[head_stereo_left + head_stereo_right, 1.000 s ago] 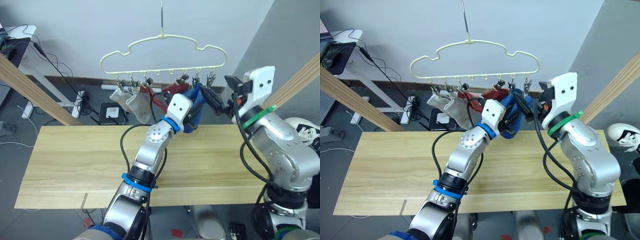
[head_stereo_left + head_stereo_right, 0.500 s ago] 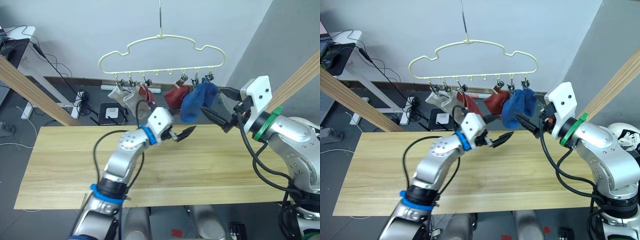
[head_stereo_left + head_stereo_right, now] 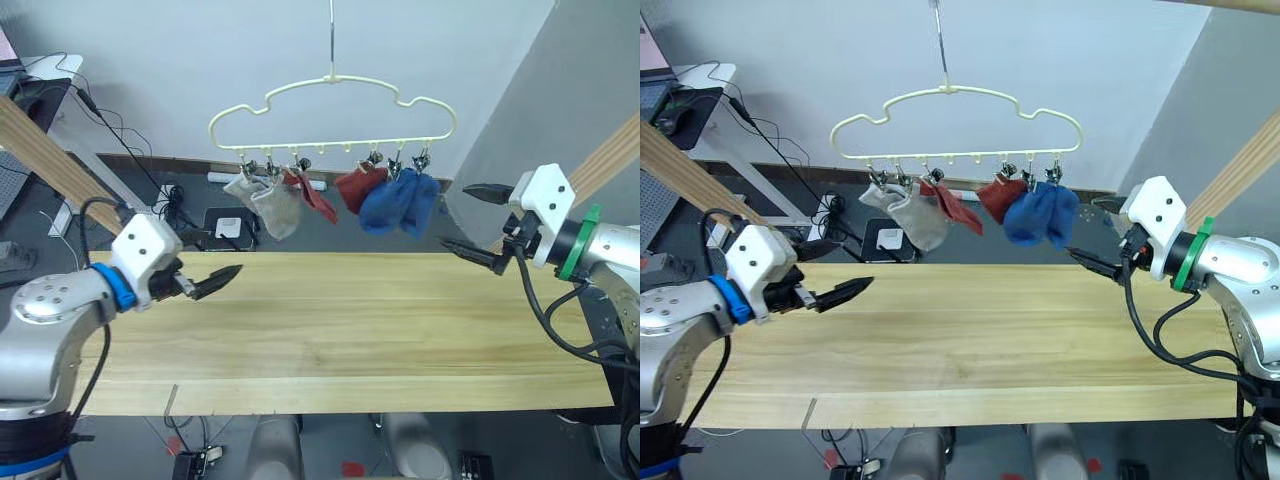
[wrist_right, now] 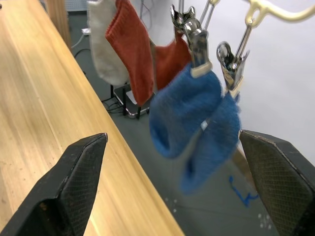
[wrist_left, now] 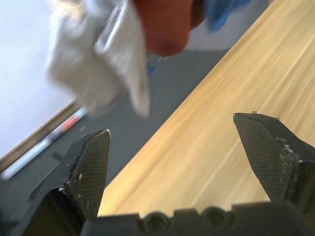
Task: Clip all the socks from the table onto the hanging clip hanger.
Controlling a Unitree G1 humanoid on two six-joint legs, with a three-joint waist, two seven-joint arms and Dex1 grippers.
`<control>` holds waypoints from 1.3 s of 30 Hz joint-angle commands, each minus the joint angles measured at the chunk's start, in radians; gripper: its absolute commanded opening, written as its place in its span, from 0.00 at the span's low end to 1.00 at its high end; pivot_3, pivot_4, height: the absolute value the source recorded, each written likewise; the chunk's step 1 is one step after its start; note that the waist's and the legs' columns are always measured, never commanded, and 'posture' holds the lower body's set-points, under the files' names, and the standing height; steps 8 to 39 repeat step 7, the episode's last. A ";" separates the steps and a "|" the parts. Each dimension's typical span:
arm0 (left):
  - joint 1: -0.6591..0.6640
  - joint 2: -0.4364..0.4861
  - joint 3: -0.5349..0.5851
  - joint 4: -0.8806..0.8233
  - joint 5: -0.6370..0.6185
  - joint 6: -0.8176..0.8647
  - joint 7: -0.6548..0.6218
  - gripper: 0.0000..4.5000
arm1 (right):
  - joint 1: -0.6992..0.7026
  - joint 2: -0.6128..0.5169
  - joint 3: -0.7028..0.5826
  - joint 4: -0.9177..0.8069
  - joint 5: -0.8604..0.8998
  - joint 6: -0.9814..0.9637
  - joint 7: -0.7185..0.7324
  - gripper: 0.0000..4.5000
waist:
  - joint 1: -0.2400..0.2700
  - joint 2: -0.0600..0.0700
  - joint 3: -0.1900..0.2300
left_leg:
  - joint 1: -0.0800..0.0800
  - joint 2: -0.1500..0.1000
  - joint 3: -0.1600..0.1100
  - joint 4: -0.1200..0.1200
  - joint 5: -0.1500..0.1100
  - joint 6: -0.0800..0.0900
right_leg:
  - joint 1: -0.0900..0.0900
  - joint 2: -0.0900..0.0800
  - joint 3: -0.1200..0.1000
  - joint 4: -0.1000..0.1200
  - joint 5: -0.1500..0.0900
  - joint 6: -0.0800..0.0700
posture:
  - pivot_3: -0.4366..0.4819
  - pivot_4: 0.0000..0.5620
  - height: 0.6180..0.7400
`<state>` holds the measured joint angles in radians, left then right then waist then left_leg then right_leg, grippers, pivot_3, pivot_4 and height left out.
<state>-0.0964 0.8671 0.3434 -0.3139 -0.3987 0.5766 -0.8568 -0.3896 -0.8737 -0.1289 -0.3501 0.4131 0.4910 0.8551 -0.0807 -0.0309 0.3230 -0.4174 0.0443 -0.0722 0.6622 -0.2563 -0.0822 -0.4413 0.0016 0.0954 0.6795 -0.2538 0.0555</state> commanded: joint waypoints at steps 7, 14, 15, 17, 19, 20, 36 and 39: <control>0.025 0.048 0.127 0.078 -0.017 -0.011 -0.004 0.99 | -0.029 -0.033 -0.048 0.111 -0.036 -0.162 0.077 1.00 | 0.001 -0.002 -0.039 | 0.001 0.000 0.001 0.000 0.000 0.000 | 0.000 0.000 0.000 0.000 0.000 0.000 | 0.47 0.26 1.00; 0.025 0.048 0.127 0.078 -0.017 -0.011 -0.004 0.99 | -0.029 -0.033 -0.048 0.111 -0.036 -0.162 0.077 1.00 | 0.001 -0.002 -0.039 | 0.001 0.000 0.001 0.000 0.000 0.000 | 0.000 0.000 0.000 0.000 0.000 0.000 | 0.47 0.26 1.00; 0.025 0.048 0.127 0.078 -0.017 -0.011 -0.004 0.99 | -0.029 -0.033 -0.048 0.111 -0.036 -0.162 0.077 1.00 | 0.001 -0.002 -0.039 | 0.001 0.000 0.001 0.000 0.000 0.000 | 0.000 0.000 0.000 0.000 0.000 0.000 | 0.47 0.26 1.00; 0.025 0.048 0.127 0.078 -0.017 -0.011 -0.004 0.99 | -0.029 -0.033 -0.048 0.111 -0.036 -0.162 0.077 1.00 | 0.001 -0.002 -0.039 | 0.001 0.000 0.001 0.000 0.000 0.000 | 0.000 0.000 0.000 0.000 0.000 0.000 | 0.47 0.26 1.00; 0.025 0.048 0.127 0.078 -0.017 -0.011 -0.004 0.99 | -0.029 -0.033 -0.048 0.111 -0.036 -0.162 0.077 1.00 | 0.001 -0.002 -0.039 | 0.001 0.000 0.001 0.000 0.000 0.000 | 0.000 0.000 0.000 0.000 0.000 0.000 | 0.47 0.26 1.00; 0.025 0.048 0.127 0.078 -0.017 -0.011 -0.004 0.99 | -0.029 -0.033 -0.048 0.111 -0.036 -0.162 0.077 1.00 | 0.001 -0.002 -0.039 | 0.001 0.000 0.001 0.000 0.000 0.000 | 0.000 0.000 0.000 0.000 0.000 0.000 | 0.47 0.26 1.00; 0.025 0.048 0.127 0.078 -0.017 -0.011 -0.004 0.99 | -0.029 -0.033 -0.048 0.111 -0.036 -0.162 0.077 1.00 | 0.001 -0.002 -0.039 | 0.001 0.000 0.001 0.000 0.000 0.000 | 0.000 0.000 0.000 0.000 0.000 0.000 | 0.47 0.26 1.00; 0.025 0.048 0.127 0.078 -0.017 -0.011 -0.004 0.99 | -0.029 -0.033 -0.048 0.111 -0.036 -0.162 0.077 1.00 | 0.001 -0.002 -0.039 | 0.001 0.000 0.001 0.000 0.000 0.000 | 0.000 0.000 0.000 0.000 0.000 0.000 | 0.47 0.26 1.00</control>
